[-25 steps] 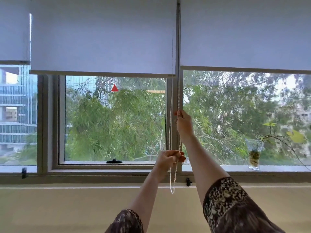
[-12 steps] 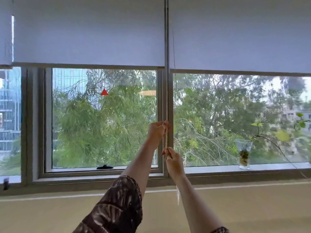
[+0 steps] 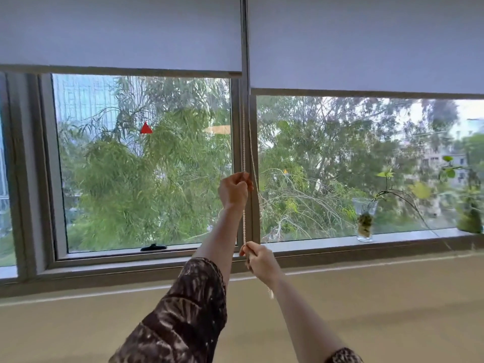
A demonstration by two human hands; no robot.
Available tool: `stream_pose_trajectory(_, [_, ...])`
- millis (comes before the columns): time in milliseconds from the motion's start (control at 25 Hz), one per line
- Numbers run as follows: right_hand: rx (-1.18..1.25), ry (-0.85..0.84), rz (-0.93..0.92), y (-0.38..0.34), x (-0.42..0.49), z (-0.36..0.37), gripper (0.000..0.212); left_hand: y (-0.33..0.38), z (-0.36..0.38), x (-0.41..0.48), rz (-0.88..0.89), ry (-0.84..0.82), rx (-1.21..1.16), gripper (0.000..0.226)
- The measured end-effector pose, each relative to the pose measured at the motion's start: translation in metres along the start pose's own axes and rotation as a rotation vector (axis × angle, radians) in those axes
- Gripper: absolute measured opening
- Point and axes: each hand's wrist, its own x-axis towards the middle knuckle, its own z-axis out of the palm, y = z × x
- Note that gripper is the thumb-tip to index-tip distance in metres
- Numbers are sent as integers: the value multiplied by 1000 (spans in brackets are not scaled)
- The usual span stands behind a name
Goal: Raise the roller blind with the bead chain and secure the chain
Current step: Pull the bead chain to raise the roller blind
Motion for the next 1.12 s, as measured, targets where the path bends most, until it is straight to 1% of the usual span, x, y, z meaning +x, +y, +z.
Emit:
stream_pose_trajectory(80, [-53, -47, 73, -7, 3, -7, 22, -7, 0, -6, 44, 26, 46, 13])
stream_pose_trajectory(200, [-92, -17, 136, -18, 16, -22, 33, -20, -7, -22, 138, 89, 161, 12])
stream_pose_trajectory(280, [-86, -2, 138, -33, 31, -33, 39, -33, -14, -32, 164, 112, 241, 13])
stream_pose_trajectory(360, [-50, 12, 118, -53, 45, -43, 37, -48, -23, -40, 168, 91, 311, 15])
stream_pose_trajectory(440, [28, 68, 82, -74, 55, -48, 35, -60, -31, -50, 174, 89, 364, 16])
stream_pose_trajectory(560, [88, 115, 8, -110, 70, -52, 42, -75, -37, -63, 96, 91, 324, 15])
stream_pose_trajectory(680, [134, 113, -49, -144, 81, -54, 41, -90, -39, -79, 23, 57, 305, 16])
stream_pose_trajectory(760, [191, 130, -50, -155, 85, -54, 38, -97, -40, -91, 4, 38, 305, 17])
stream_pose_trajectory(920, [220, 249, -74, -145, 79, -44, 25, -103, -40, -106, 23, -84, 270, 22])
stream_pose_trajectory(1000, [222, 258, -95, -134, 74, -41, 25, -106, -41, -105, -46, -166, 183, 24])
stream_pose_trajectory(1120, [183, 205, -93, -118, 67, -46, 27, -108, -46, -94, -204, -344, 106, 13])
